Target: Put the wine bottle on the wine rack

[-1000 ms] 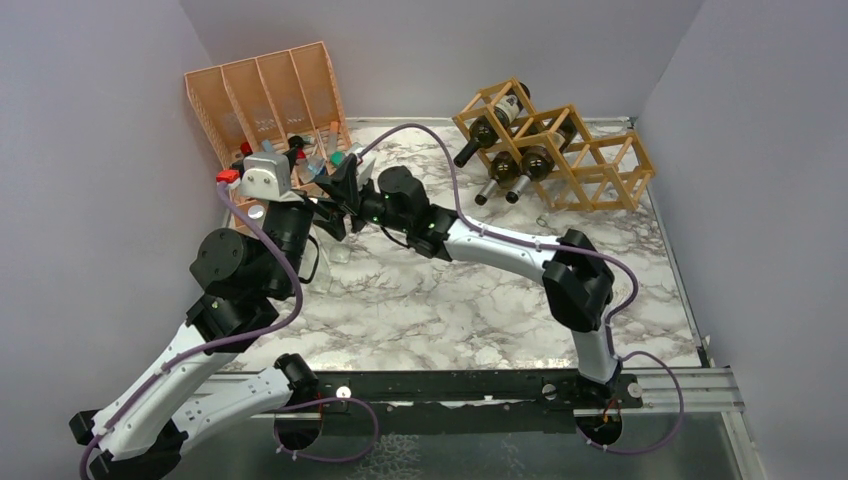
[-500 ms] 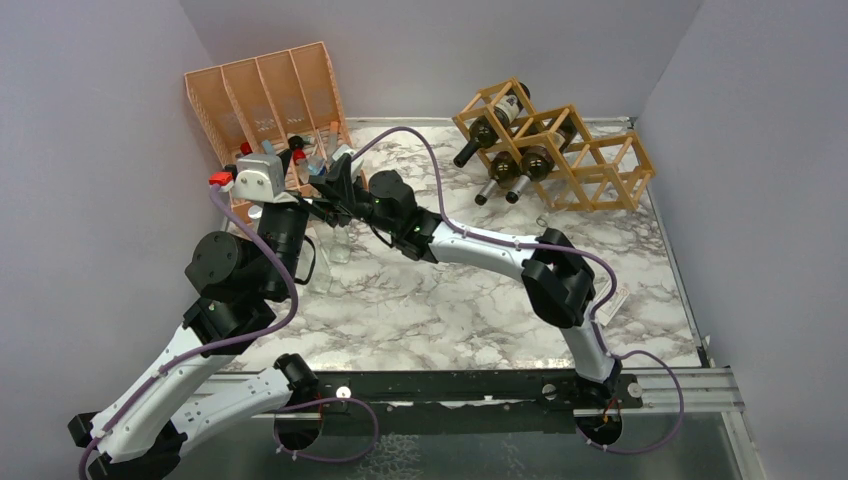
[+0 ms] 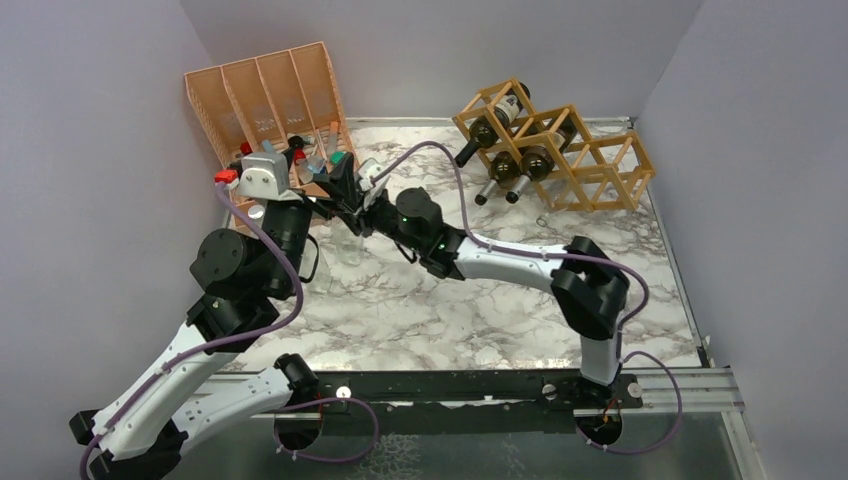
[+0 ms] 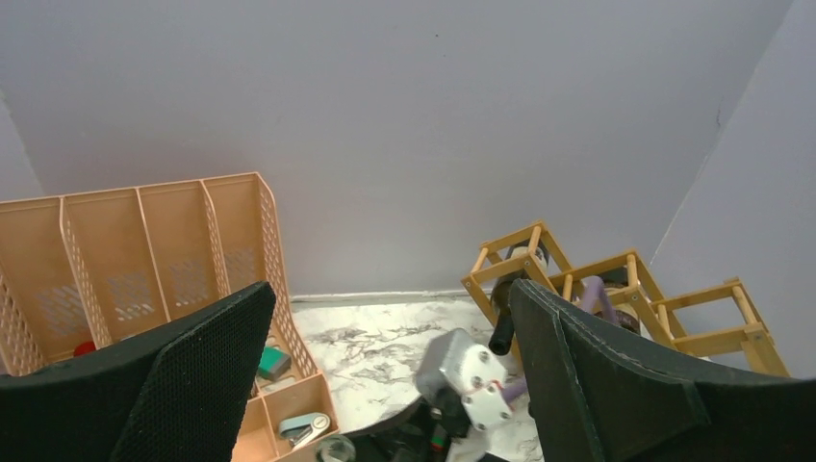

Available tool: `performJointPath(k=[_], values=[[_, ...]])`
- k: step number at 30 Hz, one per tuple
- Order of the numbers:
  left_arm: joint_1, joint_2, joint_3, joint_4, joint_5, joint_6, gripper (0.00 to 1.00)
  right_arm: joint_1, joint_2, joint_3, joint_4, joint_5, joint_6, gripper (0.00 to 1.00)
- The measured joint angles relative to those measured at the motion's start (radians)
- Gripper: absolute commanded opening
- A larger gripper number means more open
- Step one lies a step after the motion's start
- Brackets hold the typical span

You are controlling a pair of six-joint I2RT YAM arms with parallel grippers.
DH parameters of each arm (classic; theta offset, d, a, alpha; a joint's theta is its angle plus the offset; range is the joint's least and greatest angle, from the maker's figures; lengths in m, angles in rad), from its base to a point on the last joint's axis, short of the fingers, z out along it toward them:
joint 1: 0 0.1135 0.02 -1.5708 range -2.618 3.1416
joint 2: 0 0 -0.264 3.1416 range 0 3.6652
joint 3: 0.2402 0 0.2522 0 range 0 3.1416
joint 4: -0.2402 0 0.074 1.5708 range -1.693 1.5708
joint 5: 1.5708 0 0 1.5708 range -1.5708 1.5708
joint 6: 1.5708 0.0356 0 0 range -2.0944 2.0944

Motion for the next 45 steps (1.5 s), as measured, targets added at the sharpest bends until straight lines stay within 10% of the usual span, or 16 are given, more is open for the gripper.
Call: performJointPath(k=[13,25,35,45], values=[[0.001,0.089,-0.090,0.114,0.068,0.014,0.99,0.000,-0.533,-0.413,-0.043,0.301,-0.005,0.01],[0.002,0.235,-0.277,0.342,0.452,0.075,0.99,0.000,-0.940,-0.478,-0.404,0.742,0.106,0.01],[0.002,0.434,-0.311,0.431,0.956,0.073,0.99,0.000,-1.019,-0.417,-0.615,0.881,0.175,0.01],[0.002,0.622,-0.309,0.543,1.045,0.002,0.99,0.000,-1.019,-0.382,-0.640,0.844,0.238,0.01]])
